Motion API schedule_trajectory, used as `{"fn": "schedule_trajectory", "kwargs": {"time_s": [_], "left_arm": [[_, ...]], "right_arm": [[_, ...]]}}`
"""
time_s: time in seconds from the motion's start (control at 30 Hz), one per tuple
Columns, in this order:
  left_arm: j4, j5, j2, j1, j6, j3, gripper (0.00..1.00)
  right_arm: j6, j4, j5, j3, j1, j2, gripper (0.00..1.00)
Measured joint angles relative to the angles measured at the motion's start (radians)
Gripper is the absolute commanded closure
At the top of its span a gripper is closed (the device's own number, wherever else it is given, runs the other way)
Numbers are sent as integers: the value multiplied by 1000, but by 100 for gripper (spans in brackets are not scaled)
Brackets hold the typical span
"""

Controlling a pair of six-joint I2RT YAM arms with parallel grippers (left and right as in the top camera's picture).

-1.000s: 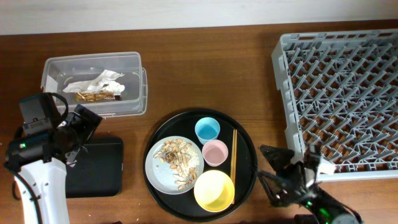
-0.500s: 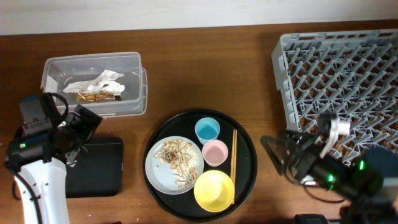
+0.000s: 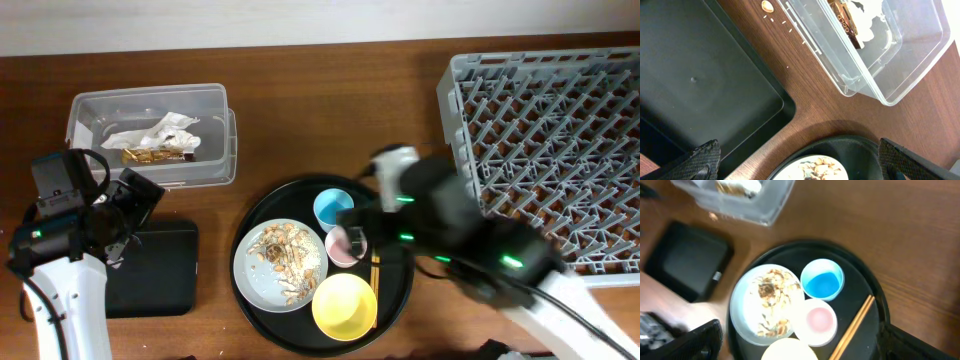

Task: Sort waste into correct bins and load items into the dishwasher rack
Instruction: 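Reach the right gripper to the blue cup and grasp it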

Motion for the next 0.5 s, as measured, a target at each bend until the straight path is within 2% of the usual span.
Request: {"fn": "schedule_trajectory", "kwargs": {"time_s": [0.17,0.23,0.5], "left_arm": [[0,0,0,0,0,-1,1],[-1,0,0,0,0,-1,1],[-1,0,0,0,0,-1,1]], "right_arm": [[10,-235,78,319,65,342,1],[10,-289,76,412,75,426,1],[11,-282,26,462,109,607,1]]}}
